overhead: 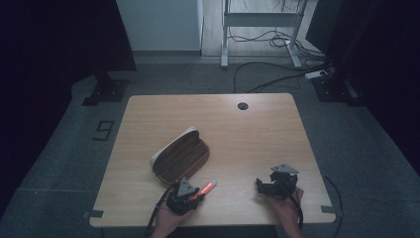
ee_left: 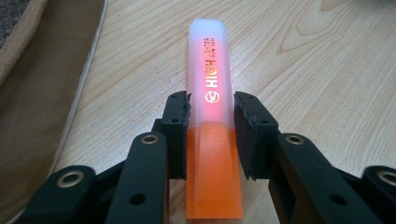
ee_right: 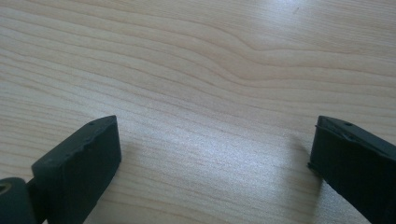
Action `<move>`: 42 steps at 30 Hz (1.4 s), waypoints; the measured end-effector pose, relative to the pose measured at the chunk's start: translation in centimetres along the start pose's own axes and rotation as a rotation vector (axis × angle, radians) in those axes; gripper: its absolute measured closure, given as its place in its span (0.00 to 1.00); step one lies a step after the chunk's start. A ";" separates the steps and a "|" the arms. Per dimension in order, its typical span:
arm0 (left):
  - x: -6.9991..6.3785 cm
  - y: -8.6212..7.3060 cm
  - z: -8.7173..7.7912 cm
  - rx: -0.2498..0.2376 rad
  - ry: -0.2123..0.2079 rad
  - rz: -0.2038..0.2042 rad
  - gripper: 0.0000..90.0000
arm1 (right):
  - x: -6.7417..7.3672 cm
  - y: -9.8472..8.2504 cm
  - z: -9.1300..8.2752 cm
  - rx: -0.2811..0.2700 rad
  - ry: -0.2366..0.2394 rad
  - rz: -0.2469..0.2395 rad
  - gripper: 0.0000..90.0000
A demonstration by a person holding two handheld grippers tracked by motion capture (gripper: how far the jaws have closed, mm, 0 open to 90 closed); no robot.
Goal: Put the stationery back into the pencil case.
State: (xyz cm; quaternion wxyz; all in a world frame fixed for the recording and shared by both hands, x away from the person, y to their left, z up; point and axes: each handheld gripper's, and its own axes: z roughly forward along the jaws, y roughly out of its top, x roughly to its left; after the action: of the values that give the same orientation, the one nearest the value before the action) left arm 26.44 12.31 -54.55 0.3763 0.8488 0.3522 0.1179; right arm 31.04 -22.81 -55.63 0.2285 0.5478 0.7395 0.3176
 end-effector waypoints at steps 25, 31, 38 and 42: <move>1.2 1.0 -3.2 -0.140 -0.028 -0.047 0.75 | 0.0 0.0 0.0 0.000 0.000 0.000 0.02; 1.6 1.2 -4.0 -0.165 -0.028 -0.061 0.75 | 0.0 0.0 0.0 0.000 0.000 0.000 0.02; 2.2 1.4 -4.9 -0.196 -0.021 -0.075 0.75 | 0.0 0.0 0.0 -0.001 0.000 0.000 0.02; 2.7 1.5 -5.6 -0.215 -0.012 -0.086 0.75 | 0.0 0.0 0.0 -0.001 0.000 0.000 0.02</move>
State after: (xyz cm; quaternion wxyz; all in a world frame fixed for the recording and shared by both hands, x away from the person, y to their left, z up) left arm 26.57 16.52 -49.78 0.4720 0.7884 0.3713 0.1335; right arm 31.05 -22.81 -55.64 0.2287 0.5478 0.7392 0.3181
